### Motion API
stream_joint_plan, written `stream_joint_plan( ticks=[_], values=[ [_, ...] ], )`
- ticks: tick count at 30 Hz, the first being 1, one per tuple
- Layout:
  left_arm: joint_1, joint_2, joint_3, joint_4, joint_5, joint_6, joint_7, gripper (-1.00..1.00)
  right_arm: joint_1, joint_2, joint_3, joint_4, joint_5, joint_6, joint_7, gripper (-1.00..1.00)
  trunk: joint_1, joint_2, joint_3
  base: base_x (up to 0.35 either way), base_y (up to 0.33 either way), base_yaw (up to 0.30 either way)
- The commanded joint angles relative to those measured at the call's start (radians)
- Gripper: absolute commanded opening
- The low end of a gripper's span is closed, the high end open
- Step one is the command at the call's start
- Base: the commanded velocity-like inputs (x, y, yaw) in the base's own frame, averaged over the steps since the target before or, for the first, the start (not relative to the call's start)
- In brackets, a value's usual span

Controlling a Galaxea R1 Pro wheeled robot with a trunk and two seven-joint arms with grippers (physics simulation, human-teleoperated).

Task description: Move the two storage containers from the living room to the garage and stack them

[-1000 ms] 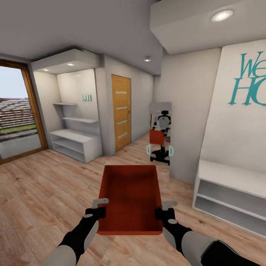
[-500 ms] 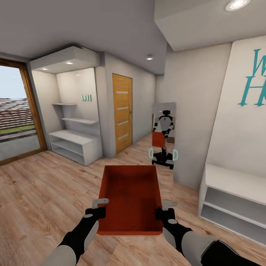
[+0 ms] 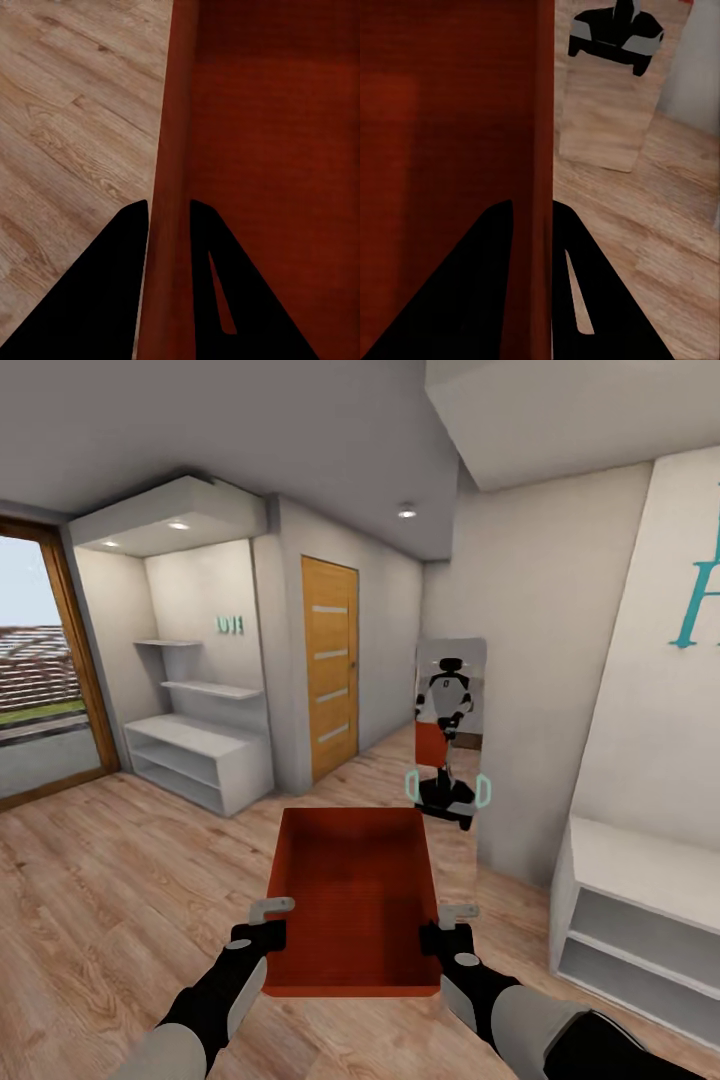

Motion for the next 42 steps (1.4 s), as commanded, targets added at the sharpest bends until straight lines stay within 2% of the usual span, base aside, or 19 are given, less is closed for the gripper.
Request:
stream_joint_plan(
  ticks=[1,22,42],
  values=[
    [0.0,0.046,0.026,0.0,0.006,0.008,0.016,-1.0,-0.001,-0.004,-0.028,-0.002,-0.007,-0.021,-0.004,-1.0,0.001,-0.002,-0.002,0.322,0.0,0.03],
    [0.0,0.046,0.026,0.0,0.006,0.008,0.016,-1.0,-0.001,-0.004,-0.028,-0.002,-0.007,-0.022,-0.004,-1.0,0.001,-0.002,-0.002,0.322,0.0,0.253],
    [0.0,0.05,0.031,0.002,0.007,0.008,0.014,-1.0,-0.001,-0.004,-0.028,-0.002,-0.007,-0.021,-0.004,-1.0,0.001,-0.002,-0.002,0.322,0.0,0.012]
  ],
)
